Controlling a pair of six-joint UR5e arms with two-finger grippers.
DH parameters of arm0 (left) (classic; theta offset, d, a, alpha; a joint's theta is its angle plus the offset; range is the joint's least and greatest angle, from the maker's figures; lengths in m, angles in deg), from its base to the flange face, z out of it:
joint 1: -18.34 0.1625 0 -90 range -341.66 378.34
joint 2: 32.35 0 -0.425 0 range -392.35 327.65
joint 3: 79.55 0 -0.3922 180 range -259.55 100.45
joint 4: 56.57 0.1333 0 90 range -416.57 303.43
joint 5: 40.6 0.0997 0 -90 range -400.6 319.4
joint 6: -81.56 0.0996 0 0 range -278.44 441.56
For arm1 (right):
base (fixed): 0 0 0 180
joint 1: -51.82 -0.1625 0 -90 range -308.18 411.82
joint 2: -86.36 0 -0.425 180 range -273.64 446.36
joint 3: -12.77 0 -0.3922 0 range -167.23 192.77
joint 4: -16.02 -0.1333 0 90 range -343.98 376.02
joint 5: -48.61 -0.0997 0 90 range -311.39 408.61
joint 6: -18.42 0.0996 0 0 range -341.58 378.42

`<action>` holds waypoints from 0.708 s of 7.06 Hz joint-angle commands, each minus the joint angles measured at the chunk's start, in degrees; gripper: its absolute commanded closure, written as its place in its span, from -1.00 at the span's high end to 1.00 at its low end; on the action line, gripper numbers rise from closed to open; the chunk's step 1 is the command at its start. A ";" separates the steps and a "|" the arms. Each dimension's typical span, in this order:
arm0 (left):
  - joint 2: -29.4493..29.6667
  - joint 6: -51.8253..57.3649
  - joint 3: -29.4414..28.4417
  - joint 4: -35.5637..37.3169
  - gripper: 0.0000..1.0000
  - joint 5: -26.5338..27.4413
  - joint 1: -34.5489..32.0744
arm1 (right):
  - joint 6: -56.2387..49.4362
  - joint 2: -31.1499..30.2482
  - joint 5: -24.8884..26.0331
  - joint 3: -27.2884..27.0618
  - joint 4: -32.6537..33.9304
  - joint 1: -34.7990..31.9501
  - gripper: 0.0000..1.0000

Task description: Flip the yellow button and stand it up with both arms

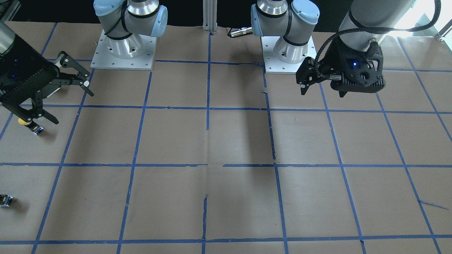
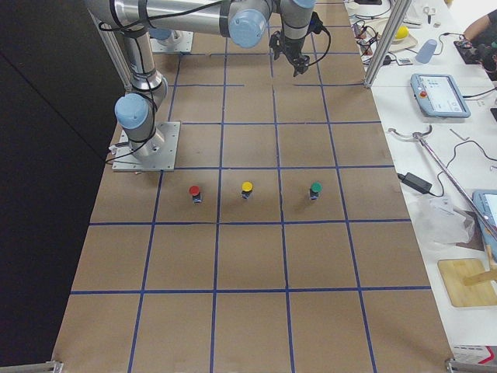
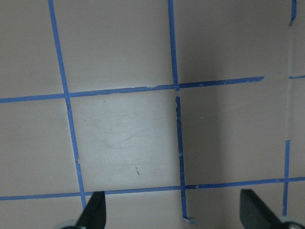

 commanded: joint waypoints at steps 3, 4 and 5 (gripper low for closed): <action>0.00 0.03 0.00 0.02 0.99 0.02 0.06 | 35.74 -0.18 12.63 2.25 -0.65 -10.78 0.99; 0.00 0.03 0.00 0.02 0.99 0.02 0.06 | 41.23 -0.27 12.11 2.33 -0.49 -10.79 0.99; 0.00 0.03 0.00 0.02 0.99 0.02 0.06 | 42.33 -0.27 12.02 2.33 -0.40 -10.79 0.99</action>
